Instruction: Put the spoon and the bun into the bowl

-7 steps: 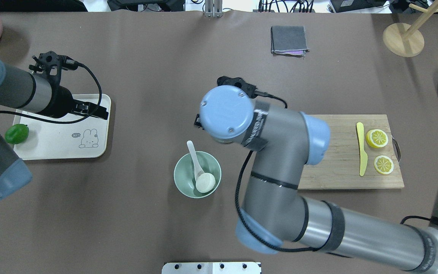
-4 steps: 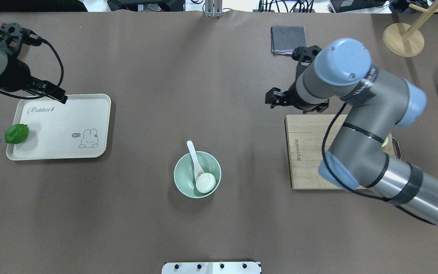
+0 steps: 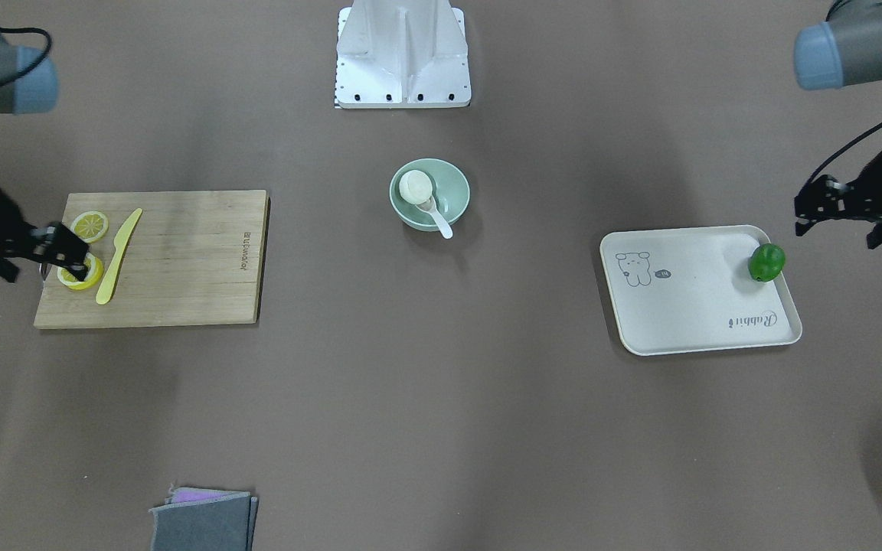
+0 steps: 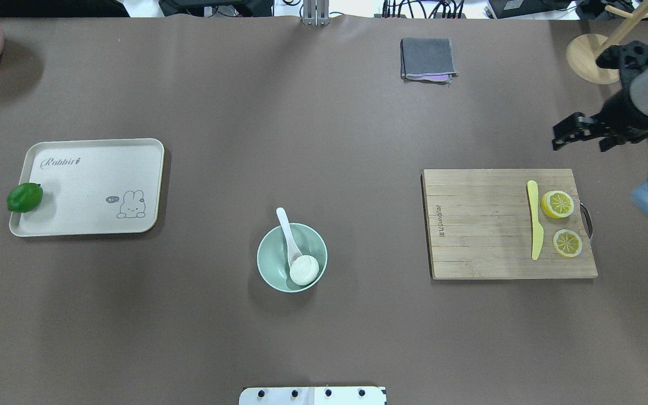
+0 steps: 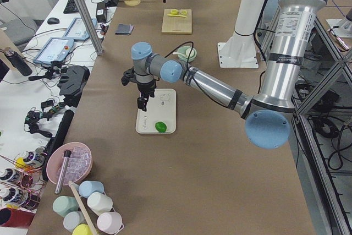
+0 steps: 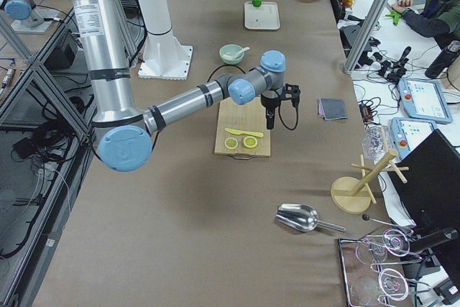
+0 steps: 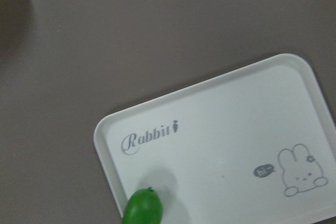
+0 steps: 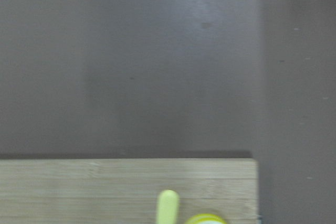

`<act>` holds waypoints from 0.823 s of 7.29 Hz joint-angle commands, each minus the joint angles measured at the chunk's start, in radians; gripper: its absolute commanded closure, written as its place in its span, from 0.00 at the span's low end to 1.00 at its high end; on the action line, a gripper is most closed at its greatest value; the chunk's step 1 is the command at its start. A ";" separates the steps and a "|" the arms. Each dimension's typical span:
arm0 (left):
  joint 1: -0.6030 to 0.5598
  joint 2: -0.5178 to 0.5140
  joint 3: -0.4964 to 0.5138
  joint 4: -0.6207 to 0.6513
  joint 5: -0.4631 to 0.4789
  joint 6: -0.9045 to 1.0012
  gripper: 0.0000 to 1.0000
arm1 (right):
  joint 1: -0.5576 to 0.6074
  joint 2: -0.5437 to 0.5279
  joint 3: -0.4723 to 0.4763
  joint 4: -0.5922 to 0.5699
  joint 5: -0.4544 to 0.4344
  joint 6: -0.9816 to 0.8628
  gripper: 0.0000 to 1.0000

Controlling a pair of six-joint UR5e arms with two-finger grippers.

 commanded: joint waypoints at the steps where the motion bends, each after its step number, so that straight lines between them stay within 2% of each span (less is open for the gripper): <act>1: -0.150 0.081 0.040 -0.005 -0.002 0.268 0.02 | 0.244 -0.201 -0.011 -0.014 0.040 -0.442 0.00; 2: -0.188 0.112 0.046 -0.004 -0.004 0.345 0.02 | 0.321 -0.255 -0.017 -0.017 0.039 -0.534 0.00; 3: -0.198 0.167 0.046 -0.008 -0.002 0.347 0.02 | 0.373 -0.306 -0.048 -0.011 0.036 -0.625 0.00; 4: -0.233 0.169 0.064 -0.002 -0.005 0.335 0.02 | 0.421 -0.336 -0.062 -0.014 0.025 -0.673 0.00; 6: -0.236 0.192 0.060 0.000 0.004 0.334 0.02 | 0.441 -0.363 -0.104 -0.017 0.034 -0.658 0.00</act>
